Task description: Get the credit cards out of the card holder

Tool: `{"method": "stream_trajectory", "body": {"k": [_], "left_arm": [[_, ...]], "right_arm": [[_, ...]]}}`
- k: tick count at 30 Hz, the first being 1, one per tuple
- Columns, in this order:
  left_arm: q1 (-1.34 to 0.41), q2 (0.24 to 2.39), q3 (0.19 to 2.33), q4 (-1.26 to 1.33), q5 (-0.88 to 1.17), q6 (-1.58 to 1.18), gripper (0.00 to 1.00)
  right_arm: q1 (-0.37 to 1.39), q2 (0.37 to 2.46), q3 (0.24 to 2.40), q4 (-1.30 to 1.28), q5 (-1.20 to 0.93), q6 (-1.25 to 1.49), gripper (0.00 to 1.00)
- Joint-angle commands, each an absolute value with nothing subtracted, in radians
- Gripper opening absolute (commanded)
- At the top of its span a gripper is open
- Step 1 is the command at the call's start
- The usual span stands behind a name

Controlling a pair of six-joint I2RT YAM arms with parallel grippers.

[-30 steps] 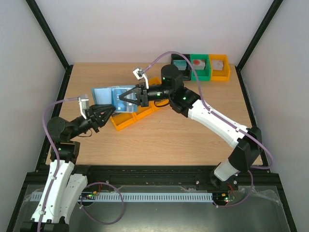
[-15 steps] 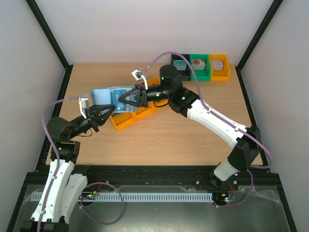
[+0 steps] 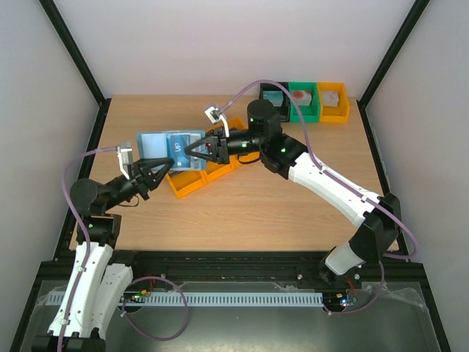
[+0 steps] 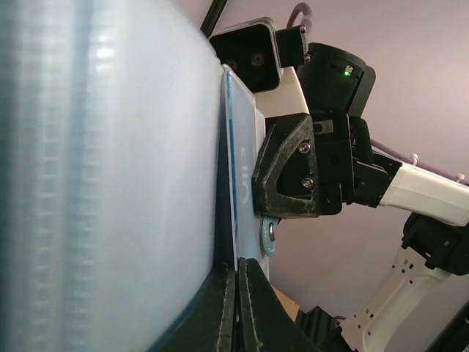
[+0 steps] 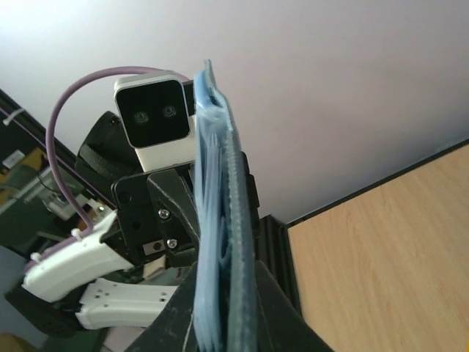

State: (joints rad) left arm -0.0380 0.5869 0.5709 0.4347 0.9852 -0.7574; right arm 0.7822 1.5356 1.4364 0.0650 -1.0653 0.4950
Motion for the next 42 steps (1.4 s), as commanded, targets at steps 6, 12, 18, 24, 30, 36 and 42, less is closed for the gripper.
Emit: {"method": "stream_trajectory", "body": {"k": [6, 12, 18, 24, 30, 36, 42], "left_arm": [[-0.024, 0.578, 0.577, 0.444, 0.956, -0.765, 0.04], [-0.01, 0.573, 0.573, 0.432, 0.939, -0.789, 0.12], [-0.011, 0.577, 0.571, 0.395, 0.947, -0.746, 0.11], [-0.055, 0.578, 0.592, 0.248, 0.957, -0.595, 0.11], [-0.059, 0.584, 0.583, 0.255, 0.937, -0.603, 0.08], [-0.08, 0.602, 0.573, 0.306, 0.94, -0.637, 0.12], [-0.095, 0.614, 0.566, 0.375, 0.962, -0.681, 0.03]], "right_arm": [[0.777, 1.499, 1.449, 0.019, -1.11, 0.46, 0.02], [0.776, 1.493, 1.469, -0.021, -1.122, 0.428, 0.02], [0.776, 1.494, 1.478, 0.001, -1.134, 0.448, 0.02], [0.776, 1.509, 1.469, 0.081, -1.164, 0.514, 0.02], [0.776, 1.506, 1.467, 0.125, -1.182, 0.539, 0.02], [0.78, 1.517, 1.461, 0.17, -1.193, 0.573, 0.02], [0.785, 1.523, 1.459, 0.191, -1.203, 0.579, 0.02]]}}
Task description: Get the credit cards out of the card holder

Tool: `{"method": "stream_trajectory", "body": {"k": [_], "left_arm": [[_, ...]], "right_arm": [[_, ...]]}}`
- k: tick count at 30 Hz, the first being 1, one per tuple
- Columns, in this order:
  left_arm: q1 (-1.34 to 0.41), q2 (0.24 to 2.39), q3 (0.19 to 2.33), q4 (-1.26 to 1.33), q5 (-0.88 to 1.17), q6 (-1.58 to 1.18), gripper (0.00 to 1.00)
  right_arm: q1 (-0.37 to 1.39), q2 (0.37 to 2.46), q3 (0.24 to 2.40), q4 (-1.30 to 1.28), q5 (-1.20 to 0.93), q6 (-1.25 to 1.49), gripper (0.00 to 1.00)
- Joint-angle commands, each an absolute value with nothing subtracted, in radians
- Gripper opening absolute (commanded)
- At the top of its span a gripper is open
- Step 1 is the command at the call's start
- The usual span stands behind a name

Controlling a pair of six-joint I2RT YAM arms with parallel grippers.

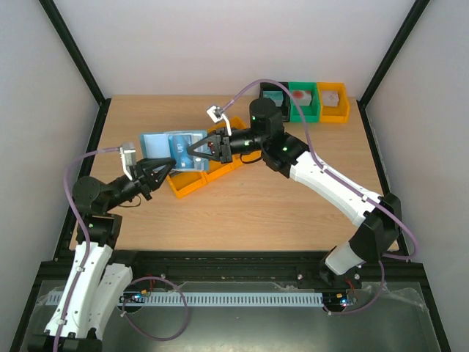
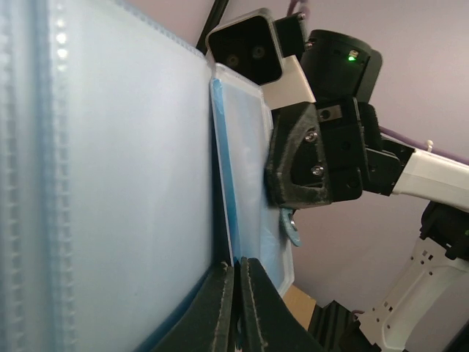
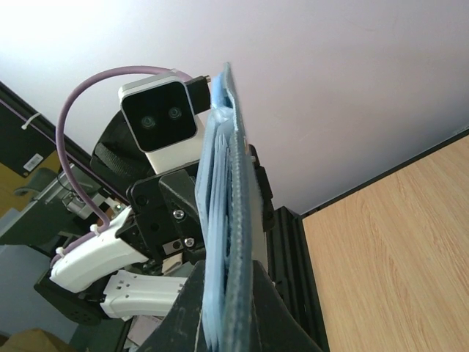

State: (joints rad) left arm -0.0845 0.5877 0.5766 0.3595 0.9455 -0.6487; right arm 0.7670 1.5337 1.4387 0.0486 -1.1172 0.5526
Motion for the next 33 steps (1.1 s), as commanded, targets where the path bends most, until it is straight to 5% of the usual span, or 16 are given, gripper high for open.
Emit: {"method": "stream_trajectory", "body": {"k": [1, 10, 16, 24, 33], "left_arm": [[-0.095, 0.616, 0.567, 0.385, 0.968, -0.687, 0.02], [-0.047, 0.595, 0.574, 0.448, 0.926, -0.775, 0.02], [-0.022, 0.586, 0.572, 0.444, 0.923, -0.767, 0.02], [-0.005, 0.565, 0.578, 0.396, 0.931, -0.725, 0.02], [0.03, 0.551, 0.598, 0.324, 0.879, -0.671, 0.02]], "right_arm": [[0.784, 1.521, 1.456, 0.188, -1.204, 0.575, 0.02], [0.767, 1.49, 1.431, 0.053, -1.152, 0.472, 0.19], [0.749, 1.484, 1.429, 0.023, -1.144, 0.453, 0.2], [0.731, 1.474, 1.429, -0.023, -1.134, 0.425, 0.02], [0.601, 1.418, 1.338, -0.105, -0.946, 0.448, 0.02]]}}
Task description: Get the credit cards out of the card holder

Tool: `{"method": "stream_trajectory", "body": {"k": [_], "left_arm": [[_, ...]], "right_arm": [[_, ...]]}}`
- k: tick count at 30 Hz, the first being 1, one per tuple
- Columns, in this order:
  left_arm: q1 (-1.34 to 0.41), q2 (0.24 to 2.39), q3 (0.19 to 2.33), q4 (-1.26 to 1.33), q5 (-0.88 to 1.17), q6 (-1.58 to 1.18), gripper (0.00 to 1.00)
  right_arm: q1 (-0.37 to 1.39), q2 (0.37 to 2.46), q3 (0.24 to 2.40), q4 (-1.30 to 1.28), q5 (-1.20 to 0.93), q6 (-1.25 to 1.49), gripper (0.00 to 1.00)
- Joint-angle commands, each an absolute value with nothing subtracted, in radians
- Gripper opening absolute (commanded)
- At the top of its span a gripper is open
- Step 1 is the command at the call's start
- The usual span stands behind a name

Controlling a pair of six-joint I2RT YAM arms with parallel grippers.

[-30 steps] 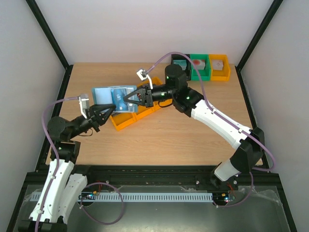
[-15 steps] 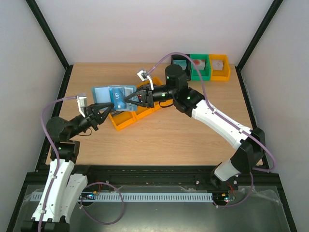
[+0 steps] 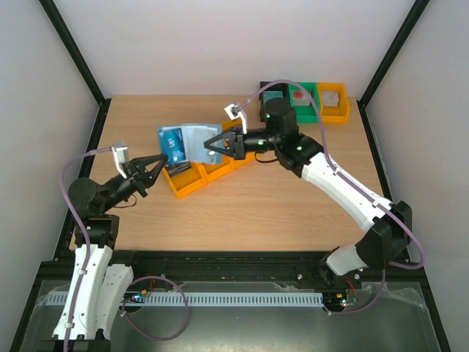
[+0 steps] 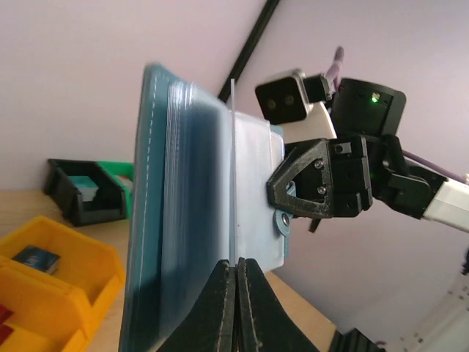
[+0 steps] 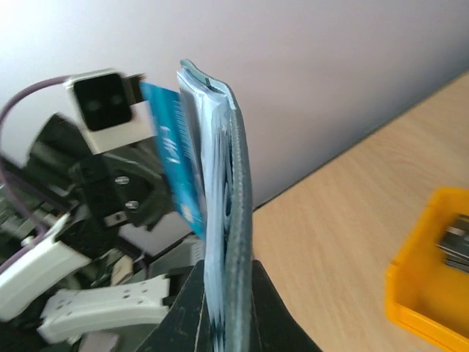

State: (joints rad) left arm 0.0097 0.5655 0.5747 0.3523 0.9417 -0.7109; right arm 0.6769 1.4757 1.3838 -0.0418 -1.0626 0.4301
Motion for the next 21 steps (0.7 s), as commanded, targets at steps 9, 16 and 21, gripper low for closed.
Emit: {"method": "stream_trajectory", "body": {"k": [9, 16, 21], "left_arm": [[0.041, 0.532, 0.609, 0.252, 0.847, -0.587, 0.02], [0.04, 0.54, 0.608, 0.255, 0.858, -0.582, 0.02], [0.039, 0.536, 0.609, 0.251, 0.862, -0.574, 0.02]], "right_arm": [[0.636, 1.457, 1.157, -0.333, -1.008, 0.395, 0.02], [0.753, 1.579, 1.012, -0.382, -0.992, 0.348, 0.02], [0.752, 1.711, 1.043, -0.461, -0.912, 0.271, 0.02]]}}
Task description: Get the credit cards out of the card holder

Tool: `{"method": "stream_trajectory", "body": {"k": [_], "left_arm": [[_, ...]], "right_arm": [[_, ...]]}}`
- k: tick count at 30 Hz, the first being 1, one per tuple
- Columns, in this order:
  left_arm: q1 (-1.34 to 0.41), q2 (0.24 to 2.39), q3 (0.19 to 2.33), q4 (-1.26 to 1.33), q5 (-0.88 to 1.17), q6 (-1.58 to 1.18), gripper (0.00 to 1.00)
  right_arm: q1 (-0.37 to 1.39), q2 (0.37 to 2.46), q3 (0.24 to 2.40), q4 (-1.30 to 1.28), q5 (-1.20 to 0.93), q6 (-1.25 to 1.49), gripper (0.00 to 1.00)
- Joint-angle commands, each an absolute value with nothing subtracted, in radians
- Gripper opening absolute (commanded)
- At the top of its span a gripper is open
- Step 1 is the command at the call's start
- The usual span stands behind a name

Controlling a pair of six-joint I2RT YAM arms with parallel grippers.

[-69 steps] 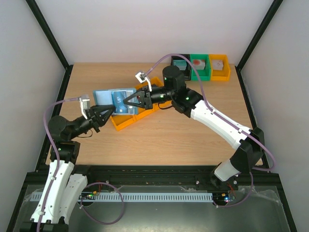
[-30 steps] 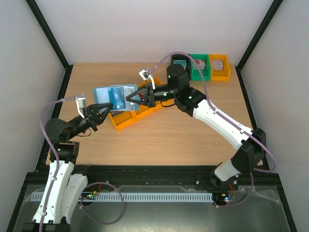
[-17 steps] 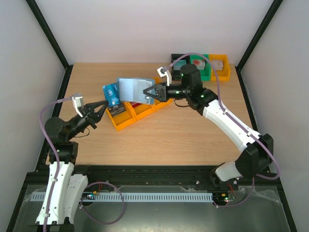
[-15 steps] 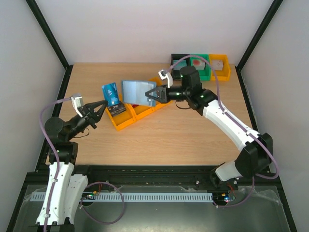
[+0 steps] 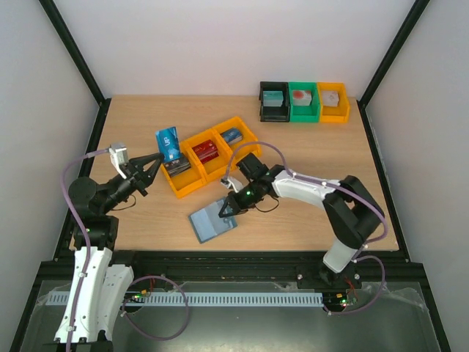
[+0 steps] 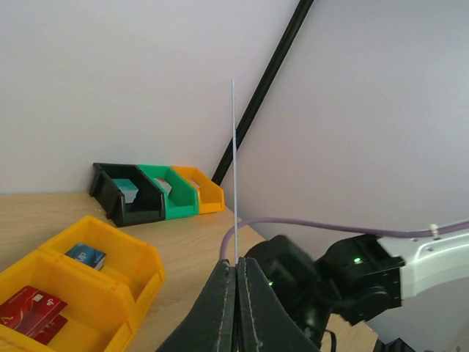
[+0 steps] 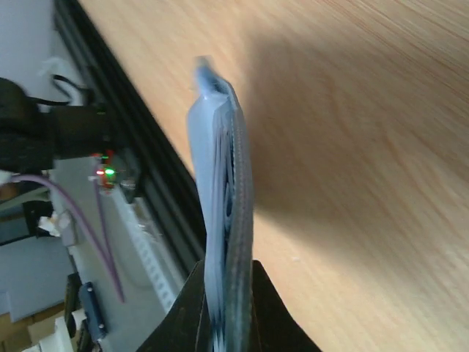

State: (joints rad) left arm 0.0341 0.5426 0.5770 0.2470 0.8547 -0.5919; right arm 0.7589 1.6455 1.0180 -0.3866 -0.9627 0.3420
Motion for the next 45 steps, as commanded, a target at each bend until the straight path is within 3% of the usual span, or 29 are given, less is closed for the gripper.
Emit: {"method": "stream_trajectory", "body": {"k": [1, 3, 7, 9, 10, 13, 17, 20, 22, 24, 25, 33, 39, 45], "left_arm": [[0.038, 0.533, 0.609, 0.248, 0.862, -0.572, 0.02], [0.04, 0.532, 0.609, 0.245, 0.863, -0.569, 0.02], [0.039, 0.53, 0.609, 0.247, 0.884, -0.56, 0.02], [0.038, 0.53, 0.61, 0.246, 0.904, -0.544, 0.02], [0.038, 0.529, 0.611, 0.244, 0.918, -0.532, 0.02], [0.037, 0.526, 0.616, 0.241, 0.97, -0.494, 0.02], [0.031, 0.534, 0.628, 0.267, 1.034, -0.493, 0.02], [0.028, 0.54, 0.636, 0.306, 1.065, -0.524, 0.02], [0.027, 0.545, 0.635, 0.332, 1.076, -0.552, 0.02], [0.026, 0.549, 0.636, 0.355, 1.08, -0.575, 0.02], [0.025, 0.549, 0.636, 0.363, 1.08, -0.583, 0.02], [0.023, 0.55, 0.641, 0.354, 1.083, -0.572, 0.02], [0.023, 0.547, 0.641, 0.344, 1.086, -0.568, 0.02], [0.023, 0.55, 0.641, 0.344, 1.084, -0.569, 0.02]], "right_arm": [[0.751, 1.733, 1.055, -0.48, -0.891, 0.259, 0.03], [0.746, 1.765, 1.078, -0.536, -0.823, 0.242, 0.18], [0.682, 1.784, 1.126, -0.666, -0.639, 0.236, 0.59], [0.655, 1.754, 1.163, -0.73, -0.527, 0.235, 0.9], [0.653, 1.736, 1.194, -0.761, -0.456, 0.227, 1.0], [0.655, 1.658, 1.308, -0.826, -0.378, 0.185, 0.99], [0.671, 1.492, 1.405, -0.698, -0.647, 0.135, 0.99], [0.689, 1.362, 1.319, -0.293, -0.937, 0.309, 0.99], [0.722, 1.303, 1.225, 0.128, -0.986, 0.545, 0.99], [0.747, 1.294, 1.184, 0.332, -0.977, 0.657, 0.99], [0.756, 1.304, 1.191, 0.362, -0.969, 0.679, 1.0], [0.819, 1.421, 1.26, 0.473, -0.974, 0.758, 0.81], [0.84, 1.456, 1.268, 0.47, -0.977, 0.759, 0.57], [0.854, 1.481, 1.276, 0.468, -0.985, 0.767, 0.12]]}}
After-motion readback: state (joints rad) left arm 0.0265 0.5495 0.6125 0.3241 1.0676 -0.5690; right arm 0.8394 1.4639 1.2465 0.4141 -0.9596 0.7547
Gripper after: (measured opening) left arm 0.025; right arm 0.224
